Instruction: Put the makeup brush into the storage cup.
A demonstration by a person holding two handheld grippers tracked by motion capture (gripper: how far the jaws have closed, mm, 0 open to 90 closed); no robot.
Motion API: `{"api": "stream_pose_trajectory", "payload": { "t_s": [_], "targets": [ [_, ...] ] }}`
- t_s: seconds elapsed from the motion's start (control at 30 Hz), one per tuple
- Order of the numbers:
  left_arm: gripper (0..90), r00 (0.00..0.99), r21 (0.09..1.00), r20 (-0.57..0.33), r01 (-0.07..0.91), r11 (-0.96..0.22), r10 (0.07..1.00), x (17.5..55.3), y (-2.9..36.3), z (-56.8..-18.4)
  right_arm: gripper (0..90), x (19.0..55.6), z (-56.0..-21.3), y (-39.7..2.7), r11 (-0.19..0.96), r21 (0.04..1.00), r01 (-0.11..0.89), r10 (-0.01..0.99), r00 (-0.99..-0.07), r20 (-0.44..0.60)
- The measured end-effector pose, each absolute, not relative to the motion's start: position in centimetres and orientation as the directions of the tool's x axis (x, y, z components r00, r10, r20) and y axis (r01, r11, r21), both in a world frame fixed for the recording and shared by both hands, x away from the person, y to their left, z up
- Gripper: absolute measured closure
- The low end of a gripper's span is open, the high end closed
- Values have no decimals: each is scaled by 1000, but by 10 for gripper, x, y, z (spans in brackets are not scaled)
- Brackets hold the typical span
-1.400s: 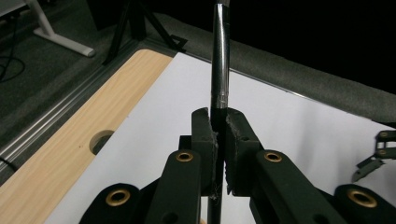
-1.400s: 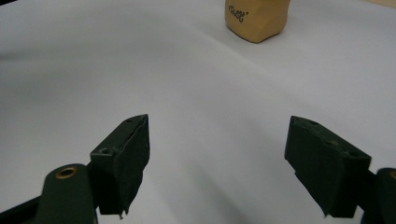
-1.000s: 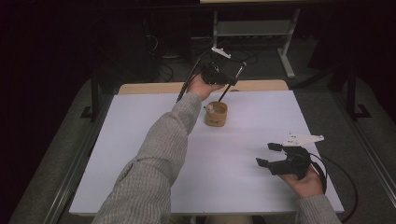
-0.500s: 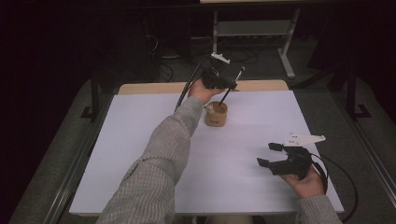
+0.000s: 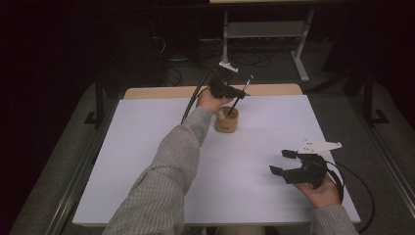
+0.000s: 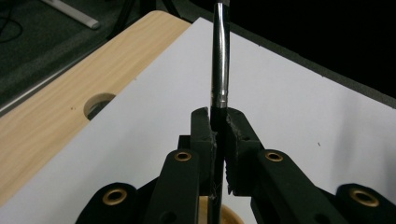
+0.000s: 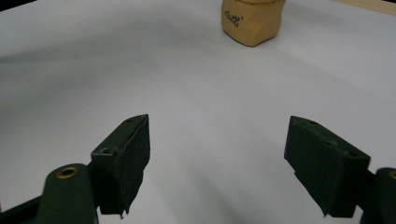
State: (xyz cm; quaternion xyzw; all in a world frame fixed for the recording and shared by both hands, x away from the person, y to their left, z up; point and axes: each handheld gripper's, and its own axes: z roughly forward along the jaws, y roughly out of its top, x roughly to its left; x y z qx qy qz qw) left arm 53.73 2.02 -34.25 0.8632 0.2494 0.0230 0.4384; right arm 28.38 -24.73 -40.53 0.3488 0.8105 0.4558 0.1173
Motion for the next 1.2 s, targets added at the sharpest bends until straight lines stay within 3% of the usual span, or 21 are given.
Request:
{"api": "stream_pose_trajectory", "payload": {
  "t_s": [0.8, 0.87, 0.9, 1.2],
  "targets": [
    [826, 882, 738, -179, 414, -532, 437, 534, 23, -354, 213, 283, -405, -248, 334, 824, 457, 671, -730, 133],
    [778, 879, 724, -183, 424, -544, 440, 534, 22, -354, 212, 283, -405, -248, 333, 824, 459, 671, -729, 135],
    [694, 878, 714, -177, 426, -556, 446, 534, 23, -354, 212, 283, -405, -248, 333, 823, 460, 671, -729, 136],
    [647, 876, 709, -158, 421, -566, 455, 529, 30, -345, 211, 283, -405, -247, 332, 826, 456, 670, -730, 134]
  ]
}}
